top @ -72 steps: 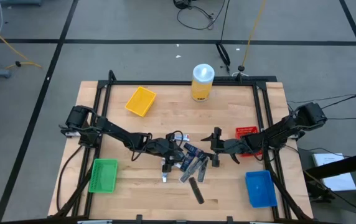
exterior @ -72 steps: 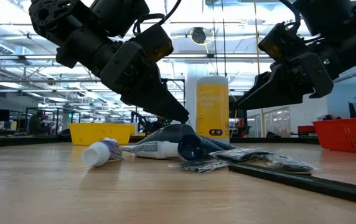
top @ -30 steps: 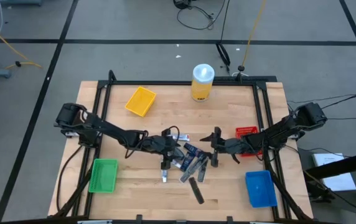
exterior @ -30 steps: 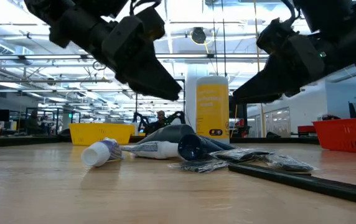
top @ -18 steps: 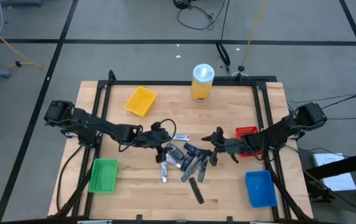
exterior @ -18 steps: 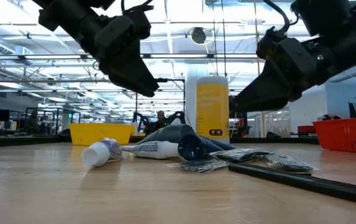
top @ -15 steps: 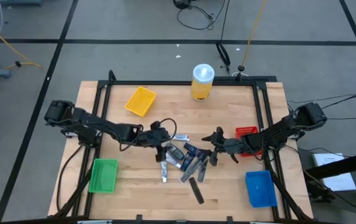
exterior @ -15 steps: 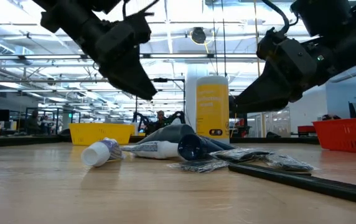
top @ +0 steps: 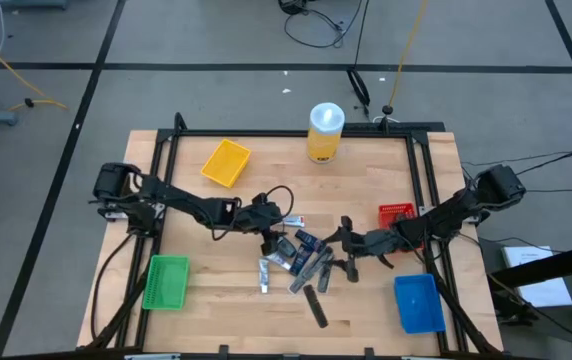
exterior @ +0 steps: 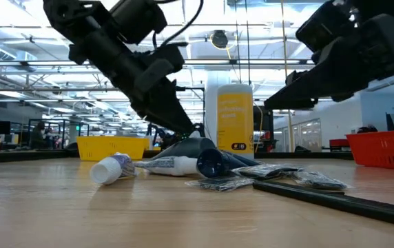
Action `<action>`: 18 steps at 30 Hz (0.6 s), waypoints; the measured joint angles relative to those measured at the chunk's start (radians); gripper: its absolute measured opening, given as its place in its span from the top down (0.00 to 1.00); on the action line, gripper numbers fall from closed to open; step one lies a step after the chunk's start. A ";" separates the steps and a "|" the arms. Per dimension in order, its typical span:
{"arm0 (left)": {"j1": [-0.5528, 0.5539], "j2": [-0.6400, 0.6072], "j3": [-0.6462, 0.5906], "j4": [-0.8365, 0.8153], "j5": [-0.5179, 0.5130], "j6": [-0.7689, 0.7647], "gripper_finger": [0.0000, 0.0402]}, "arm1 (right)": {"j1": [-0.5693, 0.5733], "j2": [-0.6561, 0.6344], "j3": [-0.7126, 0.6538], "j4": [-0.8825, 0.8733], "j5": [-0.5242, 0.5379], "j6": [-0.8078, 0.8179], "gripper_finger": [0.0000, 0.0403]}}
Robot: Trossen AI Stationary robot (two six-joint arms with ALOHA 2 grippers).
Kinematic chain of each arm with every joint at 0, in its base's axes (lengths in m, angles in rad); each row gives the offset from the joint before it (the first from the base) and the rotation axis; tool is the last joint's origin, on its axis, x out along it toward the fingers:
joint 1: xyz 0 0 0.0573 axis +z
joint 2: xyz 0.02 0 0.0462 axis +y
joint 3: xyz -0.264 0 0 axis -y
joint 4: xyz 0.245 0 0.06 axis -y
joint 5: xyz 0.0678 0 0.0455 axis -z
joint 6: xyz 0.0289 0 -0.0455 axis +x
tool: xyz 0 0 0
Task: Pick & Place Travel size toiletries
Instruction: Put the toothpaste into the yellow bin
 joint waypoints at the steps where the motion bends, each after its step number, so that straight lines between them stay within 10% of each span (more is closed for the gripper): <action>1: 0.006 0.009 0.000 0.017 -0.004 -0.002 0.39 | 0.007 0.000 0.000 0.000 0.001 -0.010 0.35; 18: 0.096 0.202 0.001 0.176 0.077 0.007 0.39 | 0.012 0.000 0.000 0.007 0.002 -0.006 0.35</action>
